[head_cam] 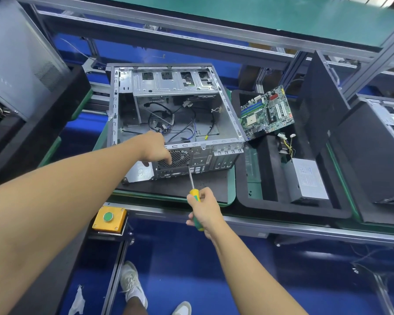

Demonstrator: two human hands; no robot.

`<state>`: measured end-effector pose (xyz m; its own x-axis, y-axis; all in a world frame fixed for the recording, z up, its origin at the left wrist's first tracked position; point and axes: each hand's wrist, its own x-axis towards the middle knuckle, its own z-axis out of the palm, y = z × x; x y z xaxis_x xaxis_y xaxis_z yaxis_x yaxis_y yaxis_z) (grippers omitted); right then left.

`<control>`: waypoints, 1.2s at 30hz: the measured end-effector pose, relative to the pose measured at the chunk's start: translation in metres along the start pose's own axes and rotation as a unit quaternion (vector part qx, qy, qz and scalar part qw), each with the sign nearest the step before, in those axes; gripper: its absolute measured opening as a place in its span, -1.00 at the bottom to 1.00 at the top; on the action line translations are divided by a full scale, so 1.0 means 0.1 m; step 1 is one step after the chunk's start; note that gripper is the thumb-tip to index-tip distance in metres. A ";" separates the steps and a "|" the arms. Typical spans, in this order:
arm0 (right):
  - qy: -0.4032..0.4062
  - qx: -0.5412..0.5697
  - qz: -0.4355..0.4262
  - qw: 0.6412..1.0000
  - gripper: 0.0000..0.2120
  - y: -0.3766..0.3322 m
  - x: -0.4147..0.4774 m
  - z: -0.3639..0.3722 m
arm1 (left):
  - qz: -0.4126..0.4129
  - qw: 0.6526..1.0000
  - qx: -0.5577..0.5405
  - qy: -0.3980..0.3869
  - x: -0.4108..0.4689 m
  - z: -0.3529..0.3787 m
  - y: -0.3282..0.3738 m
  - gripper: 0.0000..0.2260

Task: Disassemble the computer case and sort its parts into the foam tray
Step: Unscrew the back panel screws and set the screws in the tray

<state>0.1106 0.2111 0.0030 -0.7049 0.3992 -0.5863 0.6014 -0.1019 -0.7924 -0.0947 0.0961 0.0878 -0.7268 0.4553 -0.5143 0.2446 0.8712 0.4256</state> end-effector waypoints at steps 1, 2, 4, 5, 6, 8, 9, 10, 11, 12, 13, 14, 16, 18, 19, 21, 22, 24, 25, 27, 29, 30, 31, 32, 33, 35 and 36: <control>-0.024 0.012 0.023 0.999 -0.83 -0.03 0.00 -0.02 | 0.001 1.000 0.000 -0.001 0.00 0.00 0.00 -0.65; -0.052 0.032 0.049 0.997 -0.83 -0.08 -0.01 -0.06 | 0.002 1.000 -0.001 -0.002 0.00 0.00 0.00 -0.65; -0.120 0.103 0.110 0.981 -0.77 -0.16 0.00 -0.13 | 0.001 1.000 -0.005 -0.004 -0.01 0.00 0.00 -0.64; -0.143 0.127 0.131 0.973 -0.71 -0.19 0.00 -0.15 | 0.000 1.000 -0.006 -0.005 -0.01 0.00 0.00 -0.64; -0.153 0.132 0.137 0.970 -0.67 -0.19 0.01 -0.18 | 0.000 1.000 -0.006 -0.006 -0.01 0.00 0.00 -0.64; -0.147 0.107 0.113 0.977 -0.69 -0.18 0.02 -0.20 | 0.002 1.000 -0.005 -0.006 -0.01 0.00 0.00 -0.63; -0.134 0.079 0.084 0.984 -0.73 -0.15 0.01 -0.21 | 0.003 1.000 -0.006 -0.006 -0.01 0.00 0.00 -0.63; -0.111 0.028 0.045 0.992 -0.78 -0.12 0.00 -0.22 | 0.003 1.000 -0.007 -0.007 -0.01 0.00 0.00 -0.63; -0.077 -0.037 0.003 0.996 -0.82 -0.08 0.00 -0.22 | 0.002 1.000 -0.007 -0.007 -0.02 0.00 0.01 -0.63; -0.042 -0.086 -0.031 0.995 -0.86 -0.04 0.01 -0.22 | 0.001 1.000 -0.007 -0.006 -0.02 0.00 0.01 -0.63; -0.012 -0.103 -0.055 0.993 -0.84 -0.02 0.03 -0.20 | 0.000 1.000 -0.006 -0.006 -0.02 0.00 0.01 -0.63; 0.009 -0.099 -0.067 0.993 -0.79 -0.01 0.04 -0.18 | -0.001 1.000 -0.005 -0.006 -0.02 0.00 0.01 -0.64; 0.014 -0.081 -0.061 0.995 -0.74 -0.01 0.05 -0.15 | -0.001 1.000 -0.005 -0.006 -0.03 0.00 0.02 -0.64; -0.009 -0.061 -0.038 0.997 -0.75 -0.01 0.05 -0.13 | -0.001 1.000 -0.005 -0.006 -0.03 0.00 0.02 -0.64; -0.024 -0.057 -0.028 0.998 -0.77 -0.02 0.07 -0.15 | 0.000 1.000 -0.005 -0.006 -0.03 0.00 0.02 -0.64; -0.063 -0.026 0.008 0.998 -0.80 -0.07 0.08 -0.19 | 0.002 1.000 -0.006 -0.006 -0.03 0.00 0.01 -0.65; -0.090 0.015 0.043 0.995 -0.80 -0.12 0.08 -0.21 | 0.002 1.000 -0.008 -0.005 -0.03 0.00 0.01 -0.65; -0.149 0.099 0.114 0.977 -0.72 -0.20 0.08 -0.27 | 0.001 1.000 -0.008 -0.003 -0.03 0.00 0.01 -0.65; -0.166 0.112 0.124 0.972 -0.68 -0.22 0.07 -0.29 | 0.001 1.000 -0.008 -0.002 -0.03 0.00 0.01 -0.65; -0.155 0.080 0.094 0.980 -0.66 -0.21 0.06 -0.32 | 0.000 1.000 -0.010 -0.002 -0.02 0.00 0.01 -0.66; -0.095 -0.028 0.023 0.995 -0.71 -0.15 0.02 -0.30 | 0.000 1.000 -0.008 -0.003 -0.03 -0.01 0.01 -0.65; -0.063 -0.073 -0.008 0.995 -0.74 -0.10 0.00 -0.27 | 0.001 1.000 -0.006 -0.004 -0.03 -0.01 0.01 -0.65; -0.039 -0.089 -0.024 0.995 -0.76 -0.06 0.00 -0.23 | 0.000 1.000 -0.006 -0.004 -0.04 -0.01 0.01 -0.65; -0.025 -0.085 -0.029 0.996 -0.81 -0.03 0.00 -0.19 | 0.000 1.000 -0.005 -0.004 -0.04 -0.01 0.02 -0.64; -0.016 -0.085 -0.030 0.996 -0.84 -0.01 0.00 -0.15 | 0.000 1.000 -0.005 -0.004 -0.04 -0.01 0.02 -0.64; -0.005 -0.106 -0.034 0.994 -0.79 0.00 0.02 -0.10 | 0.000 1.000 -0.002 -0.004 -0.04 -0.01 0.02 -0.64; -0.013 -0.105 -0.027 0.994 -0.77 0.00 0.03 -0.09 | 0.001 1.000 -0.002 -0.004 -0.04 -0.01 0.02 -0.65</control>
<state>0.1116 0.2206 0.0028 -0.7460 0.3748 -0.5504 0.6258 0.1120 -0.7719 -0.0917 0.0962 0.0917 -0.7217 0.4585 -0.5186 0.2436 0.8695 0.4297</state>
